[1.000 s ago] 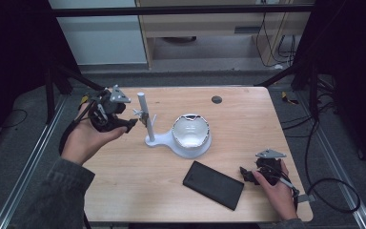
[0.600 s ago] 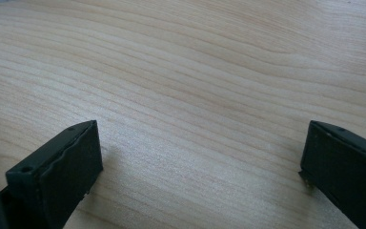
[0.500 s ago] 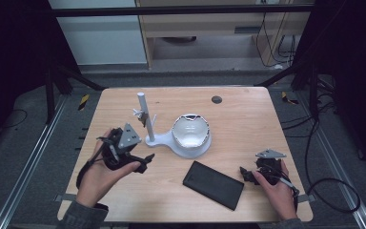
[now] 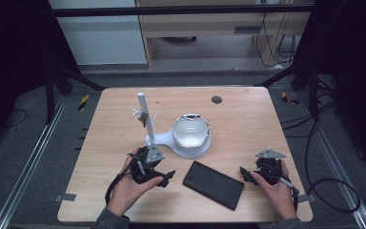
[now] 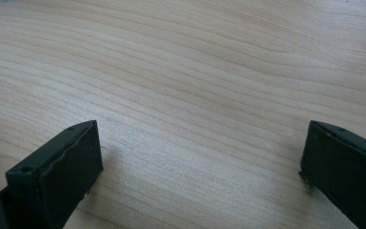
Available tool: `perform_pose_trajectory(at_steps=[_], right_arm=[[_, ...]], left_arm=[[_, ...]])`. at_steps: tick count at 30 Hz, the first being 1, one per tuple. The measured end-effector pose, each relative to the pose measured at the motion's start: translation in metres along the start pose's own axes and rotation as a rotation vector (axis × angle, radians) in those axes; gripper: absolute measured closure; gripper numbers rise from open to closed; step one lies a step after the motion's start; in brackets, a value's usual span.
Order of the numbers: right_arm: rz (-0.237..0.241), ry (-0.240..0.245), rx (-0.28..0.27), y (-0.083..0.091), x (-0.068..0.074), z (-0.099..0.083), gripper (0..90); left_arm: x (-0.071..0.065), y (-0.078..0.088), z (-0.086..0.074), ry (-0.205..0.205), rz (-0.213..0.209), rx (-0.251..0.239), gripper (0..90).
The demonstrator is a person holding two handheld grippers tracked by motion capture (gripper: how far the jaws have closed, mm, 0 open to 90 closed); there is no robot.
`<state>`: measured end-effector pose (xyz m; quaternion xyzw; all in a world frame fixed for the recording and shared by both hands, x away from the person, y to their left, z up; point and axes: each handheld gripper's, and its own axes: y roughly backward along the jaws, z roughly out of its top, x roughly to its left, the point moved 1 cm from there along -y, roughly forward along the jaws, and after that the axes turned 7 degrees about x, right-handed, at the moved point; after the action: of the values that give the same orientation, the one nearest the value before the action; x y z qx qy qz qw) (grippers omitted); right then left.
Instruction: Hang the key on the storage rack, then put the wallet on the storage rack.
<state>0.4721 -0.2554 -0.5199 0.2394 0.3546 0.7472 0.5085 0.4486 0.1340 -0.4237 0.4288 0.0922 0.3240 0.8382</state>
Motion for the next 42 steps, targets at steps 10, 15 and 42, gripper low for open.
perform_pose_trajectory(at_steps=[10,15,42], right_arm=[[-0.016,-0.001,-0.098,0.029,0.001,-0.003,16.1],[-0.020,0.043,-0.124,0.041,0.009,-0.007,21.0],[0.005,0.171,-0.116,0.041,0.030,-0.007,46.5]], left_arm=[[-0.024,-0.038,-0.025,0.032,-0.076,-0.024,11.4],[-0.028,-0.045,-0.029,0.033,-0.082,0.012,16.5],[-0.041,-0.059,-0.024,-0.069,-0.101,0.128,89.5]])
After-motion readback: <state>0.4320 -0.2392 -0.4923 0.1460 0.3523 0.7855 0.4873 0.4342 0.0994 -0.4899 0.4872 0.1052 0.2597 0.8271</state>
